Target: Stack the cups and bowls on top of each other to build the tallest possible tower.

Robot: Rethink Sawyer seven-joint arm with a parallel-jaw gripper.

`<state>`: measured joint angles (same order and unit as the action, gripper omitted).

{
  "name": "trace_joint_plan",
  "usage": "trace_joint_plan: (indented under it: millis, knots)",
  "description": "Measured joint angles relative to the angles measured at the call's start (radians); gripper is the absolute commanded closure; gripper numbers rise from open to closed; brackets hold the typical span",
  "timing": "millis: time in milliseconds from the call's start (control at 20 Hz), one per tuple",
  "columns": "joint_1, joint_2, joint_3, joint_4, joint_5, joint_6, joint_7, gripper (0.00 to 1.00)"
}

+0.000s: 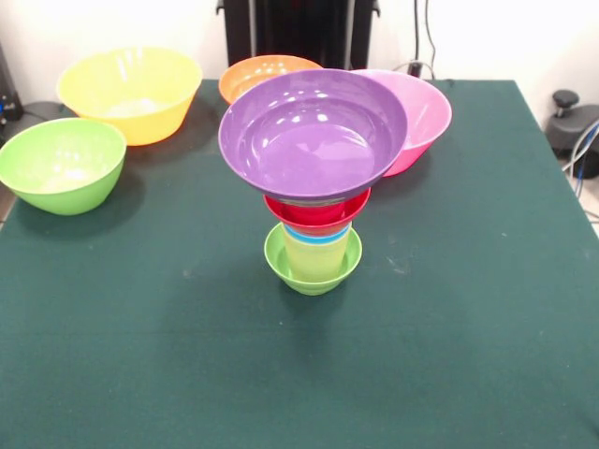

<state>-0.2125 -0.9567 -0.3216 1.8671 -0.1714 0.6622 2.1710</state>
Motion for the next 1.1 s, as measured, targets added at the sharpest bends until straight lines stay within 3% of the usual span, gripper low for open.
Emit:
trace_joint_plan:
  millis: [400, 700, 1100]
  knots:
    - [-0.163, 0.014, 0.102, 0.019, -0.129, -0.099, -0.043, 0.00]
    - [-0.287, 0.068, 0.189, 0.020, -0.233, -0.237, -0.043, 0.00]
    - [-0.373, 0.169, 0.266, 0.020, -0.353, -0.362, -0.043, 0.00]
